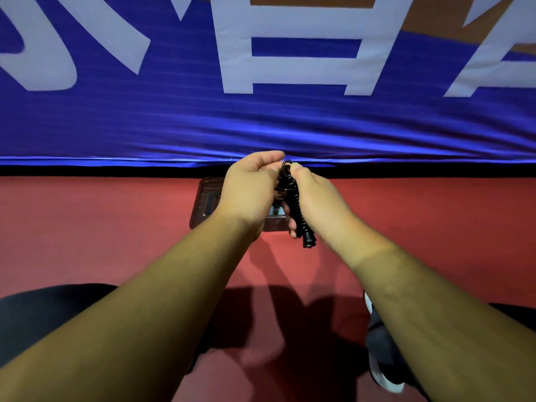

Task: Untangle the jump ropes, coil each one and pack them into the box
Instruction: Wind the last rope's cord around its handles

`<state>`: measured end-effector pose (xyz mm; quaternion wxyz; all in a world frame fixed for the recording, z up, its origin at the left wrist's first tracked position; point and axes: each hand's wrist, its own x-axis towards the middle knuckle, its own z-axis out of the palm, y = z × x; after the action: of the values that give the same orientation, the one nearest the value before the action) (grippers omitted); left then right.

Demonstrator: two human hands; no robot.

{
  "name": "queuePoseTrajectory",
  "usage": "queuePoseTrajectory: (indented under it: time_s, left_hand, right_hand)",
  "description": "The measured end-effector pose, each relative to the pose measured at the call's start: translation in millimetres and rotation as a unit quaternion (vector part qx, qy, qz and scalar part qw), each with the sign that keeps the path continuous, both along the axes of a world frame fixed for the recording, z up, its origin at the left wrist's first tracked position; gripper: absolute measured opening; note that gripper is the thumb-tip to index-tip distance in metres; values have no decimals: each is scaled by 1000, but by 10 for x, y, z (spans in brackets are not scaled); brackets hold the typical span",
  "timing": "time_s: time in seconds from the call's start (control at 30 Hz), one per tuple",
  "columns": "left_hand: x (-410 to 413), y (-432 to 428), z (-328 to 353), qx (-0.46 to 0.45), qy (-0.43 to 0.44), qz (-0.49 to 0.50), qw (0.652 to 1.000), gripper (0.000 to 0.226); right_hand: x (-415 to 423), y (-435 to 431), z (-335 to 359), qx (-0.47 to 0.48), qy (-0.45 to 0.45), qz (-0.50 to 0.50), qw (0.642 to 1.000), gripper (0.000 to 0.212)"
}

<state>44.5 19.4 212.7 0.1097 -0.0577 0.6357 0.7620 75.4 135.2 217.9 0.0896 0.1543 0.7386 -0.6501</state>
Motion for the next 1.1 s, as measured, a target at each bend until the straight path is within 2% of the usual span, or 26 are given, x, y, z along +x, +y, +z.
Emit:
queuePoseTrajectory:
  time_s: [0.13,0.3,0.47,0.53,0.7,0.83,0.93,1.03,1.1]
  left_hand:
    - [33,26,21,-39,39,-18,998,13]
    - [-18,11,-30,-70,69,1,995,20]
    - [-11,-52,71,-52,55,-76,994,13]
    - [-40,-103,74,-40,42,-110,992,13]
    - [-153,-252,50,-91,21,-164,982,12]
    - [-135,-246,73,-49,22,-145,988,8]
    - [-138,-212,100,-101,104,-113,983,1]
    - [-174,-184,121,-182,161,-60,968,3]
    - [-160,-142,147,-188,179,-43,965,5]
  right_hand:
    - [-19,25,-5,14,-2,-6,1000,44]
    - [1,1,-66,-37,3,-6,999,43]
    - [-16,140,-64,-109,-17,-16,994,46]
    - [-28,230,-91,-134,-33,1,991,44]
    - [7,357,-60,-168,-93,96,977,40]
    - [10,353,-16,-204,-89,128,967,35]
    - [-7,317,4,-137,-78,144,977,32]
    - [-33,255,4,-1,-57,173,983,26]
    - [-29,237,-31,97,-48,181,978,23]
